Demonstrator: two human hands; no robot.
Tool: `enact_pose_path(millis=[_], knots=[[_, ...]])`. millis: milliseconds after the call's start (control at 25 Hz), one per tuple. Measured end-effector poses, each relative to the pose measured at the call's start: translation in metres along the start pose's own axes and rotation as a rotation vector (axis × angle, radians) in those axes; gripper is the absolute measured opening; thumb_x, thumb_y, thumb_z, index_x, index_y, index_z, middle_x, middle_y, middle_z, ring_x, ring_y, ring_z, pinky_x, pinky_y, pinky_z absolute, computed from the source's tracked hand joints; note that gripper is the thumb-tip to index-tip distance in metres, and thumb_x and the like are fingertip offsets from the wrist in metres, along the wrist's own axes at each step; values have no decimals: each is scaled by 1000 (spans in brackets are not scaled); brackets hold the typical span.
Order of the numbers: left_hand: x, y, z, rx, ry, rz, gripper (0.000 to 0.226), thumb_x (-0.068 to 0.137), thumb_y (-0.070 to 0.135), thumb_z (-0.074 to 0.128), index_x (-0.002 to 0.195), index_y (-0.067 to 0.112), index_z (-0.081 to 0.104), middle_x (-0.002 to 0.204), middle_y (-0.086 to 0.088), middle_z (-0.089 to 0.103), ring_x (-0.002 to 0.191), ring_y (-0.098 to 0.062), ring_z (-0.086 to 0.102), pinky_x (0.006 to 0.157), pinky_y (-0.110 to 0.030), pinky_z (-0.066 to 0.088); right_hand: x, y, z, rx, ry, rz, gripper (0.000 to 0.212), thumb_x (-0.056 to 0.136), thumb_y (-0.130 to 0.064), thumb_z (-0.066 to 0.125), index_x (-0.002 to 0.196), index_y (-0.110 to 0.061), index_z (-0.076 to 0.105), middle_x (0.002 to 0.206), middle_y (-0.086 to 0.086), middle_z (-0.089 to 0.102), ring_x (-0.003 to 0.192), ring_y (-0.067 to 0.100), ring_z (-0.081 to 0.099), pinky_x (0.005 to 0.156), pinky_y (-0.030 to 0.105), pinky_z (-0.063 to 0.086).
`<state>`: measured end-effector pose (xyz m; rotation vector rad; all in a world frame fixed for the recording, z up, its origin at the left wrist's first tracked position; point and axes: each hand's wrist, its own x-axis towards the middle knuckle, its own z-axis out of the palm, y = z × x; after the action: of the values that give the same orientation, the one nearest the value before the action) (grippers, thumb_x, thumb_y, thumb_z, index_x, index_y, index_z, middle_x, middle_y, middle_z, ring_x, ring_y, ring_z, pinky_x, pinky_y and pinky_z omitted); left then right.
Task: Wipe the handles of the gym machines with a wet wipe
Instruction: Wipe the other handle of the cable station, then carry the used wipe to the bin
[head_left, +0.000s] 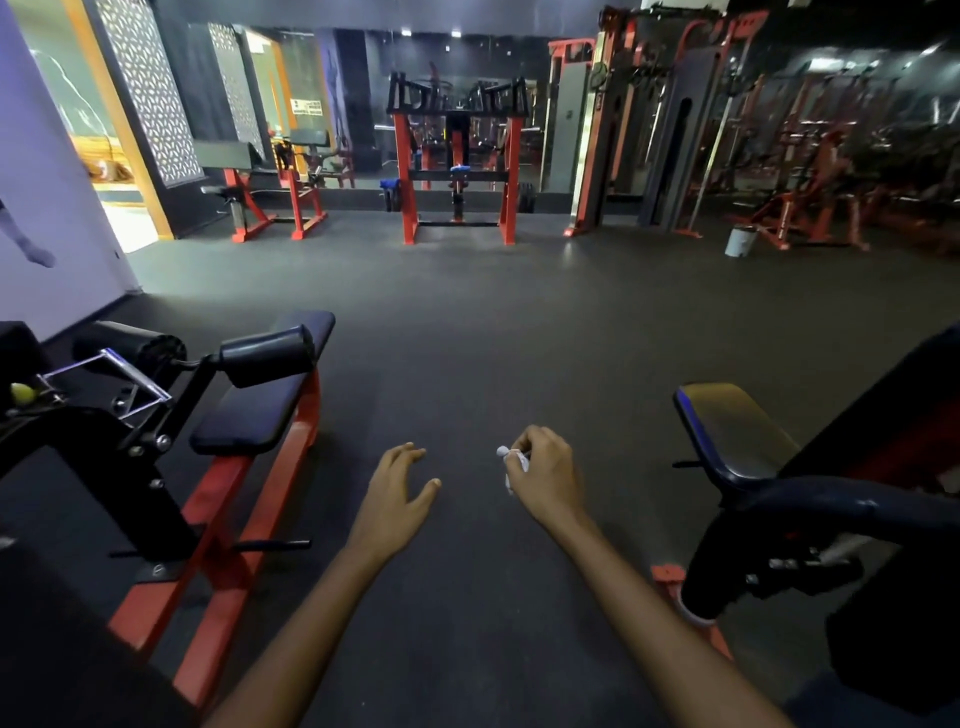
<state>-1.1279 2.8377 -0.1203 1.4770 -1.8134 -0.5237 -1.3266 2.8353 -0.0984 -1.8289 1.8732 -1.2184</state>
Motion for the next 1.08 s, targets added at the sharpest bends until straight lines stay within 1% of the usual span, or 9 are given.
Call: enact_pose_path(millis=[160, 400, 560, 640, 720, 760, 800, 920, 1080], knots=[[39, -15, -2, 3, -64, 19, 43, 92, 23, 61, 132, 9, 51, 143, -4, 41, 133, -16, 39, 101, -19, 27, 29, 0, 18, -65, 61, 44, 18, 82, -15, 57, 67, -9, 48, 78, 3, 61, 80, 23, 58, 63, 37, 46], [101, -34, -1, -33, -107, 83, 44, 91, 21, 62, 131, 7, 52, 139, -5, 45, 130, -18, 44, 99, -21, 32, 70, 5, 45, -92, 155, 147, 25, 84, -21, 60, 65, -13, 46, 74, -2, 59, 75, 20, 55, 59, 36, 45], [144, -34, 12, -86, -134, 95, 44, 91, 20, 62, 131, 6, 51, 135, -6, 49, 127, -19, 47, 100, -23, 34, 101, 20, 48, -51, 175, 213, 20, 81, -17, 59, 66, -10, 48, 71, -2, 60, 69, 17, 56, 60, 35, 46], [170, -32, 24, -95, -148, 114, 44, 91, 20, 62, 132, 6, 50, 136, -6, 50, 129, -19, 45, 100, -20, 31, 124, 34, 46, -26, 184, 250, 16, 79, -15, 61, 67, -9, 53, 73, -2, 60, 68, 12, 56, 60, 31, 46], [204, -28, 42, -98, -158, 138, 44, 92, 20, 61, 132, 6, 50, 136, -6, 49, 130, -19, 44, 101, -19, 29, 153, 53, 45, -13, 207, 287, 11, 78, -13, 61, 69, -9, 57, 76, -4, 61, 67, 4, 56, 57, 20, 42], [222, -26, 53, -100, -162, 145, 44, 92, 21, 60, 133, 6, 50, 137, -6, 49, 131, -18, 43, 101, -20, 28, 168, 64, 44, -17, 216, 301, 9, 77, -13, 61, 69, -10, 58, 76, -4, 61, 67, 1, 55, 56, 17, 41], [241, -24, 63, -104, -171, 150, 45, 92, 22, 60, 133, 7, 49, 138, -5, 48, 132, -18, 42, 102, -21, 29, 185, 76, 43, -24, 218, 314, 9, 77, -14, 61, 69, -10, 59, 77, -4, 60, 68, 1, 55, 56, 17, 41], [312, -15, 101, -109, -193, 177, 46, 94, 25, 58, 135, 9, 47, 139, -3, 46, 132, -17, 40, 105, -26, 31, 246, 117, 41, -43, 218, 332, 10, 78, -18, 63, 70, -12, 61, 79, -4, 60, 72, 10, 59, 62, 30, 50], [413, 6, 146, -140, -182, 156, 45, 93, 22, 58, 134, 6, 49, 137, -5, 48, 131, -18, 43, 103, -23, 30, 344, 161, 31, -65, 201, 337, 9, 78, -19, 64, 70, -15, 63, 82, -4, 61, 74, 12, 61, 68, 35, 54]])
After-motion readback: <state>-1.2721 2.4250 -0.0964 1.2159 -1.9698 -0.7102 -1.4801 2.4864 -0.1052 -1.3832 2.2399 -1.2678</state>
